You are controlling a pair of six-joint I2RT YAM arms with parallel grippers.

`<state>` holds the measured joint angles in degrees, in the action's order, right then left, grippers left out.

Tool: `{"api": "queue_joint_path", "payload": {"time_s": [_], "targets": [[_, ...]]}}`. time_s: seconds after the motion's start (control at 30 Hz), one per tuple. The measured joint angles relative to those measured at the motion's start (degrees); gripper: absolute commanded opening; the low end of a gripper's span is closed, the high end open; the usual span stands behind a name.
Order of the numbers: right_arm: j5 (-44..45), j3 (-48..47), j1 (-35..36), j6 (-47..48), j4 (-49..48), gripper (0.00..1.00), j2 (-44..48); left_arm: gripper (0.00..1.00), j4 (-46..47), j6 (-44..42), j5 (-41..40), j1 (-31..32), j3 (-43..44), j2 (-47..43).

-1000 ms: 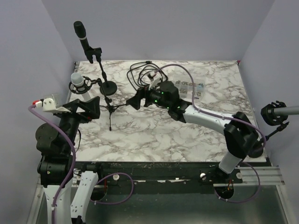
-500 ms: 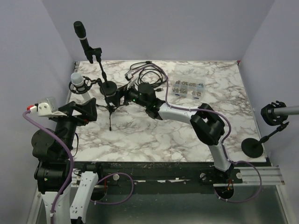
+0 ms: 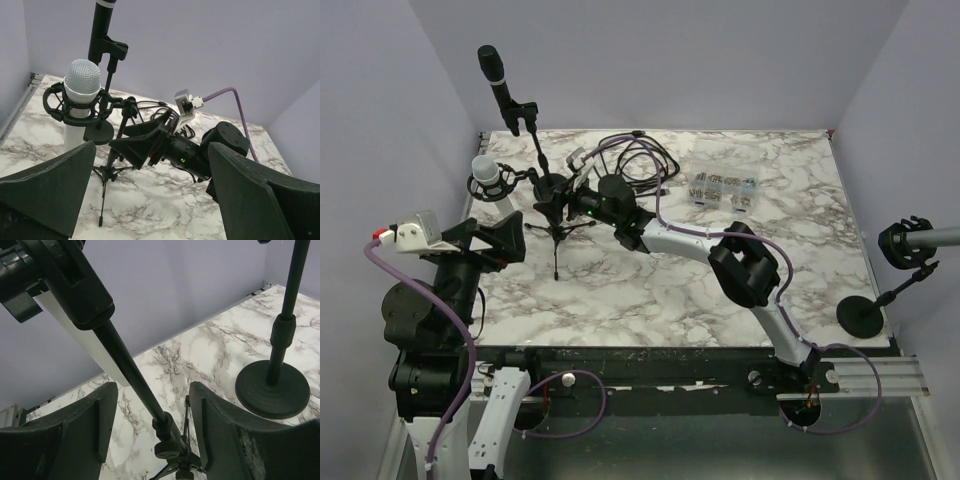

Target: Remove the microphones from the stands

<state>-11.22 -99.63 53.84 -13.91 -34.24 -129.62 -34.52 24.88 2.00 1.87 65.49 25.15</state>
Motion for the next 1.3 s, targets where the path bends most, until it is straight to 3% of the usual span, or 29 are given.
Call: {"api": "queue_joint_path", "payload": {"time_s": [0.63, 1.0, 1.3], "targets": [[-1.88, -4.44, 1.31, 5.07, 2.38, 0.35, -3.93, 0.99, -1.68, -1.64, 0.00, 0.00, 6.91, 2.43], [-2.29, -0.28, 1.18, 9.40, 2.62, 0.03, -0.92, 0.99, -3.69, -1.40, 0.02, 0.00, 7.87, 5.38], [-3.69, 9.09, 1.29, 10.38, 3.56, 0.01, 6.34, 0.99, -5.46, -0.81, 0.15, 0.00, 8.66, 10.12]]}}
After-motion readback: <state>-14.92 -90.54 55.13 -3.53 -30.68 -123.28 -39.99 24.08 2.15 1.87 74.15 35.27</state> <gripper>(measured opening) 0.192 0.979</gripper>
